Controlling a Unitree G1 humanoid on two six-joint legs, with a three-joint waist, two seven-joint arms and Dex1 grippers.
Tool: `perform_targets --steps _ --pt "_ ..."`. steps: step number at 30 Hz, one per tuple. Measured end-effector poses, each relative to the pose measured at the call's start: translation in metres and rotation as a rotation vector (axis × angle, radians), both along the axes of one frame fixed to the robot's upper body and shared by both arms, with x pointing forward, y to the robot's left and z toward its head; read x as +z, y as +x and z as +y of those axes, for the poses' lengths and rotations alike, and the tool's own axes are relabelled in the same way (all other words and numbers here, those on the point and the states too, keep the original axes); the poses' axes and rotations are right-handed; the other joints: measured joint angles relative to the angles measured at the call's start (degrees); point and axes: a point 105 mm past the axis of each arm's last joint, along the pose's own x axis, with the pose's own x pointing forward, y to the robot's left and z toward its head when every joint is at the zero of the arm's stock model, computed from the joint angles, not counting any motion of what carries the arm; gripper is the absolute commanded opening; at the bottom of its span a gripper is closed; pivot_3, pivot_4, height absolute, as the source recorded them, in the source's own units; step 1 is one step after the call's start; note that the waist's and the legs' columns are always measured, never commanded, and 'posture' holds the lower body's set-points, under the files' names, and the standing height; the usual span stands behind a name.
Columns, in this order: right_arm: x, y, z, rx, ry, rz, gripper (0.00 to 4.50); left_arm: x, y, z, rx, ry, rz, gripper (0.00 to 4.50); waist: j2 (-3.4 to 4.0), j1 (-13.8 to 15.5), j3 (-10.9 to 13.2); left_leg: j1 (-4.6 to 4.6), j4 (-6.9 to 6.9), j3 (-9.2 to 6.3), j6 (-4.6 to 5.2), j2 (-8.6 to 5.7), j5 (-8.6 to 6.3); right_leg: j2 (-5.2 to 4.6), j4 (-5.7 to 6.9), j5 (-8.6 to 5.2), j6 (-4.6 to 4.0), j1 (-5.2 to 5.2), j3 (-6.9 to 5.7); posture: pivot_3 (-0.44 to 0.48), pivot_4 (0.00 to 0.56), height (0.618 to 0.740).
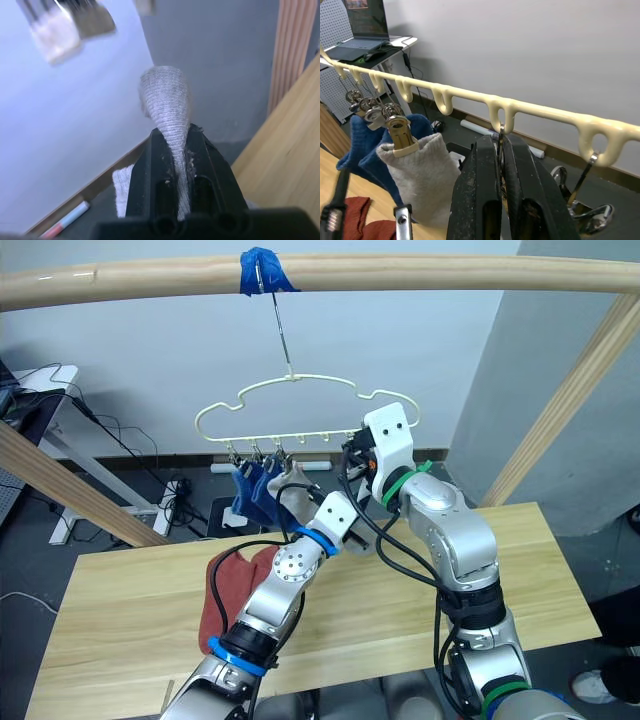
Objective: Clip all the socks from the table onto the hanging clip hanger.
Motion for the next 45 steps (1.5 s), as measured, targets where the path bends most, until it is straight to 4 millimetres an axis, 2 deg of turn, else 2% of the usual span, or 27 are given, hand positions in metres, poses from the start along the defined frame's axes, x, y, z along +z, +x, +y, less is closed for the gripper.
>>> perform_targets --steps 7,16,34,38,41,42,45 --pt "0.002 -0.002 -0.001 -0.004 0.0 -0.004 0.0 0.017 -0.003 0.004 0.018 0.002 -0.117 0.01 0.0 -0.5 0.0 -0.03 0.01 0.0 0.0 -0.04 0.0 0.0 -0.09 0.03 0.06 0.01 0.0 -0.279 0.246 0.74" --pt "0.001 -0.002 -0.001 -0.003 0.001 0.001 0.0 0.006 -0.014 0.013 0.028 0.026 -0.132 0.01 0.02 -0.5 0.0 -0.04 0.01 -0.02 0.0 -0.03 0.0 0.01 -0.09 0.03 0.06 0.01 0.0 -0.277 0.244 0.74" --pt "0.0 -0.003 0.0 0.011 0.004 0.016 0.0 0.016 -0.015 0.008 0.041 0.004 -0.187 0.01 0.02 -0.5 0.0 -0.04 0.0 -0.02 0.01 -0.04 0.0 0.02 -0.1 0.03 0.06 0.01 -0.01 -0.274 0.246 0.74" --pt "0.001 -0.004 0.001 0.016 0.005 0.02 1.18 0.016 -0.014 0.009 0.042 0.006 -0.187 0.0 0.01 -0.5 0.0 -0.05 0.01 -0.02 0.0 -0.04 0.0 0.02 -0.1 0.03 0.06 0.01 0.0 -0.274 0.246 0.74" --pt "-0.003 -0.006 0.0 0.027 -0.007 0.038 2.34 0.017 -0.014 0.009 0.044 0.003 -0.19 0.0 0.02 -0.5 0.0 -0.05 0.01 -0.02 0.01 -0.04 0.0 0.02 -0.1 0.03 0.06 0.01 0.0 -0.274 0.246 0.74" --pt "-0.005 -0.008 -0.001 0.032 -0.014 0.043 2.34 0.018 -0.014 0.009 0.044 0.002 -0.19 0.0 0.02 -0.5 0.0 -0.05 0.01 -0.02 0.01 -0.05 0.0 0.01 -0.1 0.03 0.06 0.01 -0.01 -0.274 0.246 0.74" --pt "-0.007 -0.016 -0.004 0.057 -0.026 0.048 2.37 0.018 -0.013 0.009 0.048 -0.015 -0.18 0.81 0.02 -0.5 0.0 -0.09 0.0 -0.03 0.01 -0.04 0.0 0.02 -0.13 0.03 0.06 0.0 -0.01 -0.274 0.245 0.74"
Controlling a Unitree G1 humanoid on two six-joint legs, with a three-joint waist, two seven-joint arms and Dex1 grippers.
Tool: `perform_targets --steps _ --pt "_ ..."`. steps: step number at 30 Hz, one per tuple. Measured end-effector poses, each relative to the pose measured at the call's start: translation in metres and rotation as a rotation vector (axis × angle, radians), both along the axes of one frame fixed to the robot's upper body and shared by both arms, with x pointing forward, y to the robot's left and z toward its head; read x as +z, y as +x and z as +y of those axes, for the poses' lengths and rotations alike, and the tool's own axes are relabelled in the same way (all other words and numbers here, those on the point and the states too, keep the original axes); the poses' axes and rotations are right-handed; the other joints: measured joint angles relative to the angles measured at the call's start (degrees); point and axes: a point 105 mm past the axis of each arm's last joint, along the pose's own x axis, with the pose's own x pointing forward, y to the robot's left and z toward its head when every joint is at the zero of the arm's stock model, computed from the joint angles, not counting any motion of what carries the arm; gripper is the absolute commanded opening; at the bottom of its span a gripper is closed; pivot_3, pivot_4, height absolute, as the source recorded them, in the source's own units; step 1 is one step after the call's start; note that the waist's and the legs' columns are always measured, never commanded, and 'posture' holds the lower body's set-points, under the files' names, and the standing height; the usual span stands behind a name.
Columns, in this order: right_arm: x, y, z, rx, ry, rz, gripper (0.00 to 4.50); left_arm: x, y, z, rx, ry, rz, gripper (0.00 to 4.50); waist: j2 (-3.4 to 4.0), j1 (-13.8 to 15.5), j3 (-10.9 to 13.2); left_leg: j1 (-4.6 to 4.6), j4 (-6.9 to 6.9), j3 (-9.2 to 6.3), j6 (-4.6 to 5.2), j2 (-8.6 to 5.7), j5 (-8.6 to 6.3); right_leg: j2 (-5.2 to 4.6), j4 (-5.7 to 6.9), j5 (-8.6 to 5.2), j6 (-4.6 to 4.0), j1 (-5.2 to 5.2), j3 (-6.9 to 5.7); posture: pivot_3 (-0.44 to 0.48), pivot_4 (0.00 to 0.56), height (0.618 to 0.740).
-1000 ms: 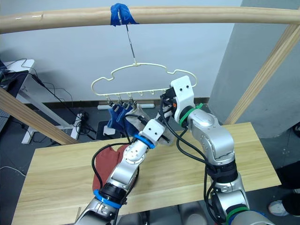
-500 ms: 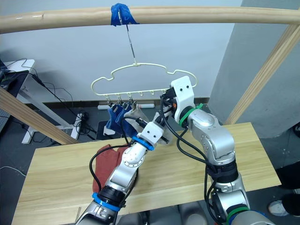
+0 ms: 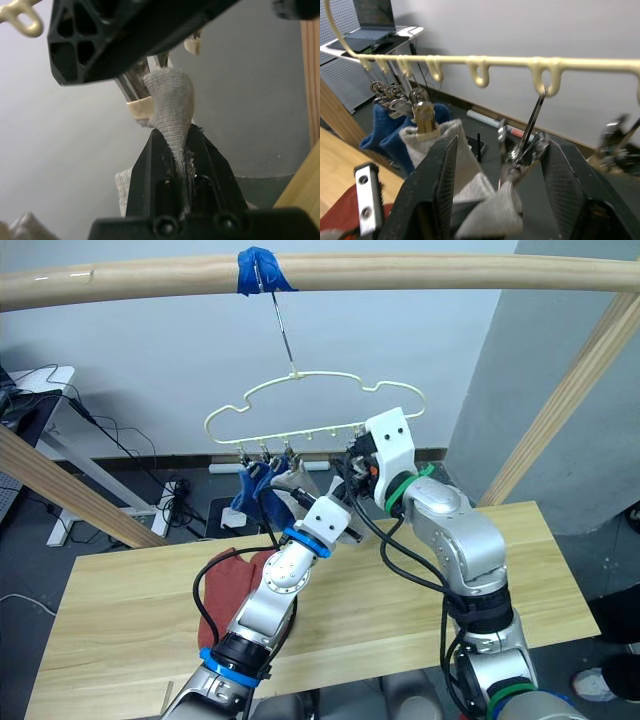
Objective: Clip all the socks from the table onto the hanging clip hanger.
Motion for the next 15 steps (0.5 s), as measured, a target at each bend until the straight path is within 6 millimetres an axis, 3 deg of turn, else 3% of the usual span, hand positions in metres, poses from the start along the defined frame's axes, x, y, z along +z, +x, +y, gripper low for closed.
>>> perform_targets --steps 6,10,15 --pt "0.003 -0.015 -0.004 0.056 -0.022 -0.028 2.37 -0.003 0.001 0.004 -0.015 -0.059 0.064 2.35 0.0 0.0 0.0 -0.01 0.02 -0.02 0.0 -0.01 0.0 0.02 0.01 0.0 0.01 0.0 -0.02 -0.275 0.241 0.74" --pt "0.005 -0.023 -0.01 0.082 -0.049 -0.063 2.37 -0.008 -0.006 0.007 -0.07 -0.094 0.113 2.35 0.0 0.0 0.0 -0.01 0.01 -0.01 0.0 0.0 0.0 0.02 -0.01 0.0 0.01 0.0 -0.01 -0.275 0.238 0.74" --pt "0.008 -0.036 -0.015 0.11 -0.073 -0.117 2.37 -0.001 -0.019 0.02 -0.166 -0.075 0.121 2.35 0.01 0.0 0.0 0.0 0.0 -0.02 0.0 0.03 0.0 0.08 0.0 0.0 0.01 0.0 -0.01 -0.271 0.237 0.74"
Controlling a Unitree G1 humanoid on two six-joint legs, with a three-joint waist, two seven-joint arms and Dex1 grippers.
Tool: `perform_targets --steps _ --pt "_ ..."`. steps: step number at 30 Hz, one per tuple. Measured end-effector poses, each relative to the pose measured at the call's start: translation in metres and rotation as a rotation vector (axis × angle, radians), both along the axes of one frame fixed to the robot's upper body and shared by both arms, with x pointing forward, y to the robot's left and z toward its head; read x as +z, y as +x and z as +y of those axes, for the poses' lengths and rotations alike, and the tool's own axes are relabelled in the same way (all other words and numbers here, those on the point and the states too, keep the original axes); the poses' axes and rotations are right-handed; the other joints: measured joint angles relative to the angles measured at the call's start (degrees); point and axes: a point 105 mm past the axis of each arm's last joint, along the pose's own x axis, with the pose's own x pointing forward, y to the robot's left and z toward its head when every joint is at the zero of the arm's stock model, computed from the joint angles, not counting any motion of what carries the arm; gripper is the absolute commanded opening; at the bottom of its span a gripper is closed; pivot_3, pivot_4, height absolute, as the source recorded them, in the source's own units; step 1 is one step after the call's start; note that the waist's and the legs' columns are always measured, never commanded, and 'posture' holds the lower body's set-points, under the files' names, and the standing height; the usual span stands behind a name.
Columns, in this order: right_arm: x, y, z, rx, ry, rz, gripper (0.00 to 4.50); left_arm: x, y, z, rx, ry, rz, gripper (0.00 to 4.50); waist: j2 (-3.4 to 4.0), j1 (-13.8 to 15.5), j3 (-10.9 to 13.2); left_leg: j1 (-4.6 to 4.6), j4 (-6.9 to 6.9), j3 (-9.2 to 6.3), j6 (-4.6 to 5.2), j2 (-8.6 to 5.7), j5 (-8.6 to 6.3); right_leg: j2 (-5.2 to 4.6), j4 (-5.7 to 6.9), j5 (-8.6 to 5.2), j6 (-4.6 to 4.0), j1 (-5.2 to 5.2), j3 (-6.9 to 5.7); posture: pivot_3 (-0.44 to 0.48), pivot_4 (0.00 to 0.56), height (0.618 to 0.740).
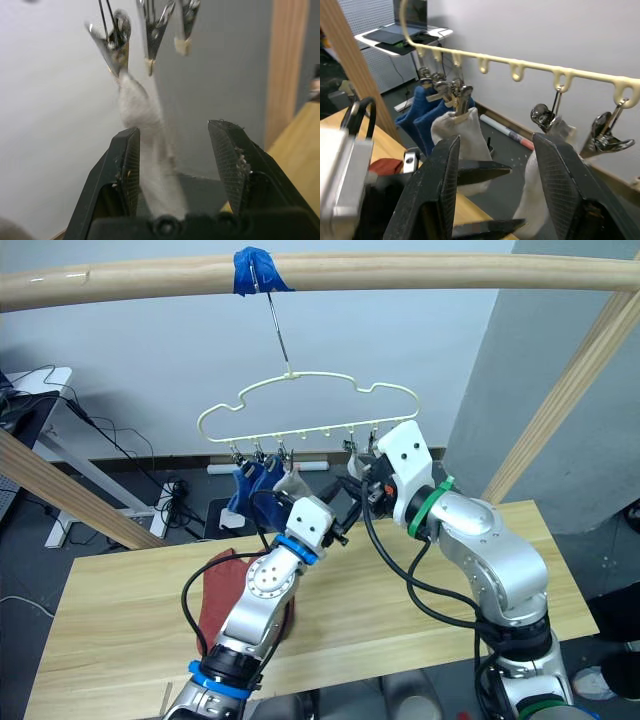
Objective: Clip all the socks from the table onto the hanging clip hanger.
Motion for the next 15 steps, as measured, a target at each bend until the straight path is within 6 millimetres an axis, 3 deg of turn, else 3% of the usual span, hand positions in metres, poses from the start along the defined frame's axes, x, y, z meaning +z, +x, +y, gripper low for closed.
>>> perform_targets --steps 4,9,13,15 --pt "-0.004 0.001 -0.012 -0.071 -0.011 -0.025 2.37 0.01 -0.008 0.018 -0.078 0.036 -0.003 2.35 0.0 0.0 0.0 0.02 0.01 -0.01 0.0 0.0 0.0 0.0 0.01 0.0 0.0 0.01 0.0 -0.262 0.23 0.74" --pt "-0.006 0.014 -0.025 -0.2 -0.001 -0.055 2.37 0.037 -0.016 0.031 -0.192 0.047 -0.01 2.35 0.01 0.1 0.0 0.02 0.02 0.0 -0.01 0.0 0.0 0.0 0.01 0.0 0.01 0.01 0.01 -0.245 0.221 0.74" --pt "-0.007 0.018 -0.025 -0.236 0.028 -0.055 1.58 0.051 -0.016 0.038 -0.215 0.049 -0.004 2.37 0.01 0.1 0.0 0.02 0.0 -0.01 -0.01 0.02 0.0 0.01 0.0 0.0 0.01 0.0 0.01 -0.235 0.217 0.74" --pt "-0.01 0.022 -0.025 -0.254 0.032 -0.042 1.58 0.056 -0.016 0.041 -0.217 0.054 0.0 2.37 0.01 0.1 0.0 0.02 0.01 -0.01 -0.01 0.01 0.0 0.01 0.0 0.0 0.01 0.0 0.01 -0.233 0.216 0.74"
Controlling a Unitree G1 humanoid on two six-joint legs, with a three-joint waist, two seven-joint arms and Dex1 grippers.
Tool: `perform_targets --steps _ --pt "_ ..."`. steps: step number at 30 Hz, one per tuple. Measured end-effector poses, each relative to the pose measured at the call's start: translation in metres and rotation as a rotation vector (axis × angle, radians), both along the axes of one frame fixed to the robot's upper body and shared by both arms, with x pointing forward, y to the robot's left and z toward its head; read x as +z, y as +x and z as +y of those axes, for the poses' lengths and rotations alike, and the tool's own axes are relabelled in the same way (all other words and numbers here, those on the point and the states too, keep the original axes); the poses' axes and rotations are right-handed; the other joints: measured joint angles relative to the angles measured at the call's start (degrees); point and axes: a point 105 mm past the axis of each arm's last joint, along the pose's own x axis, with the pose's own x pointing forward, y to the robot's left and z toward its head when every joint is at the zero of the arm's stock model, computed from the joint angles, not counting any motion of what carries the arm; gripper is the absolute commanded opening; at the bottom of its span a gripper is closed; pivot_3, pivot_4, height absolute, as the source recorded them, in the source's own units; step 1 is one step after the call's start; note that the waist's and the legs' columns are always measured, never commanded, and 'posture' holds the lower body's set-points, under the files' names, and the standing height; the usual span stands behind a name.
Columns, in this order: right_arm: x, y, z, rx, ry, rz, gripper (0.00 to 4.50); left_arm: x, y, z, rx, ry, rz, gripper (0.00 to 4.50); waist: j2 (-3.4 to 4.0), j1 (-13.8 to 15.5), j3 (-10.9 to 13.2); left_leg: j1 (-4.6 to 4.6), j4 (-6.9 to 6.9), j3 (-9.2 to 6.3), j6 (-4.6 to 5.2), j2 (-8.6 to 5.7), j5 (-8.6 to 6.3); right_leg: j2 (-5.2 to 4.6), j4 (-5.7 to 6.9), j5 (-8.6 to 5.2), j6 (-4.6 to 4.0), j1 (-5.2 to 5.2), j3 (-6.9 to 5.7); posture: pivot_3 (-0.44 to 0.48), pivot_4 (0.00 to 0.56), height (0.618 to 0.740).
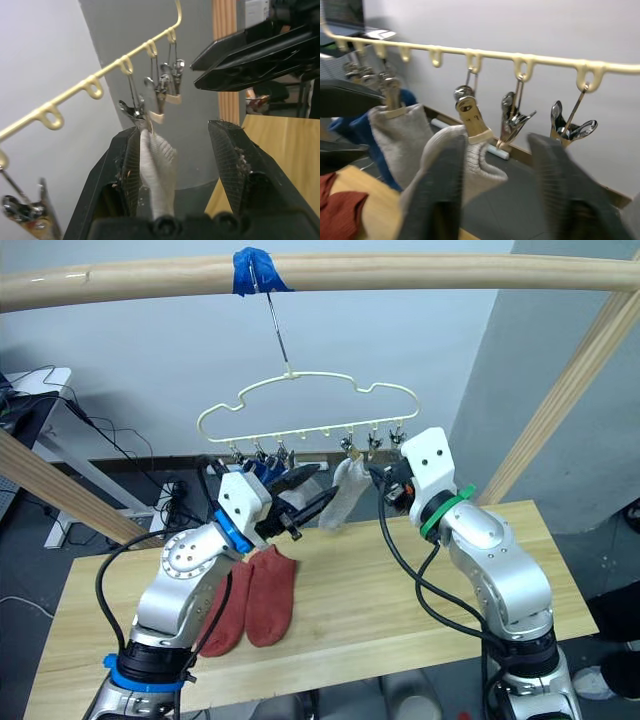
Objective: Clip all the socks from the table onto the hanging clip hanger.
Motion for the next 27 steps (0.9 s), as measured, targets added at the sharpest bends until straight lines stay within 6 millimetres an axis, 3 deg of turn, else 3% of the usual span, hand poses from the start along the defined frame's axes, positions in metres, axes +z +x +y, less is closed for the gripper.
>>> perform_targets --steps 20,27 --pt "-0.014 0.03 0.001 -0.033 -0.021 0.107 1.58 0.007 -0.003 0.0 -0.063 0.037 0.014 2.37 0.01 0.0 0.0 0.0 0.02 0.02 0.0 -0.01 0.0 -0.03 0.03 0.01 -0.01 -0.01 0.02 -0.23 0.206 0.74" --pt "-0.01 0.033 0.012 0.012 -0.053 0.072 1.58 0.005 -0.003 0.001 -0.068 0.043 0.017 2.37 0.01 -0.1 0.0 0.0 0.02 0.01 0.0 -0.01 0.0 -0.03 0.04 0.01 -0.01 -0.01 0.01 -0.23 0.206 0.74"
